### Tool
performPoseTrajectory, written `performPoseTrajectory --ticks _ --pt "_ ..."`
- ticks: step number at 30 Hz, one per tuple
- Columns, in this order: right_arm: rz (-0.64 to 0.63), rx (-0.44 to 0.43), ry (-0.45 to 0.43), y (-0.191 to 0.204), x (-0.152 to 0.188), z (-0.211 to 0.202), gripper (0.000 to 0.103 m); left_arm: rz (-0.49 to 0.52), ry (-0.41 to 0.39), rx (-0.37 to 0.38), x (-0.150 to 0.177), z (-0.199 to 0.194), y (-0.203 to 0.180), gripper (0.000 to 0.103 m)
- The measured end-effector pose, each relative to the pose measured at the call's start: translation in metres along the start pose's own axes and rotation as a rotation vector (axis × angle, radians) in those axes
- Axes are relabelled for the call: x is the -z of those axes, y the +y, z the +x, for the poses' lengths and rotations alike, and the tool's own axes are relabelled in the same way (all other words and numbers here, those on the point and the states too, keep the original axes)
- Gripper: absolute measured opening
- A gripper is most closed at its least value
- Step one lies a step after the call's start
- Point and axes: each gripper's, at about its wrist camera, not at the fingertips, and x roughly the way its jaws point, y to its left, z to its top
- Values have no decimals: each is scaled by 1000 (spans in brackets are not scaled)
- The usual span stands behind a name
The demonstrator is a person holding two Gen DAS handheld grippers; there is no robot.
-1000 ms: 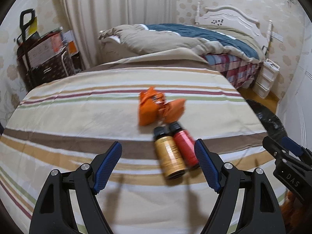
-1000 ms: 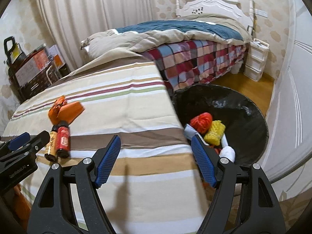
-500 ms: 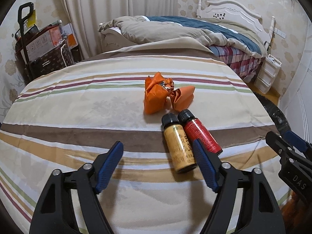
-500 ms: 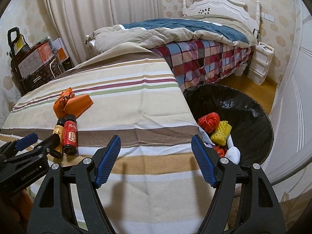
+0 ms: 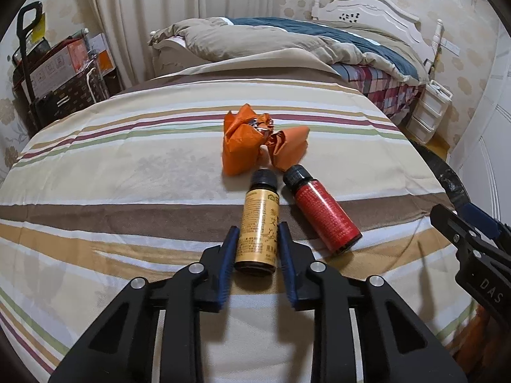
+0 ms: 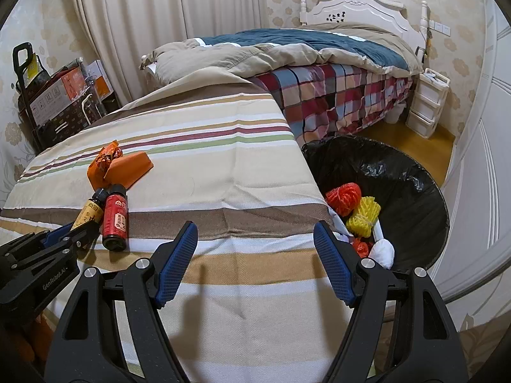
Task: Collect trash
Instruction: 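Grasp the gold bottle with the left tool, then grasp the red bottle with the right tool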
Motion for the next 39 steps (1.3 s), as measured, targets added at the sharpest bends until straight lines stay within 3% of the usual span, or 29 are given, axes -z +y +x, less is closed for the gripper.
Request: performPoseTrajectory --ticks 10,39 --pt "-13 -7 4 6 2 2 73 15 -19 -10 5 -8 9 28" --pt "-159 -104 -17 86 -6 7 73 -112 -21 -118 15 -19 105 28"
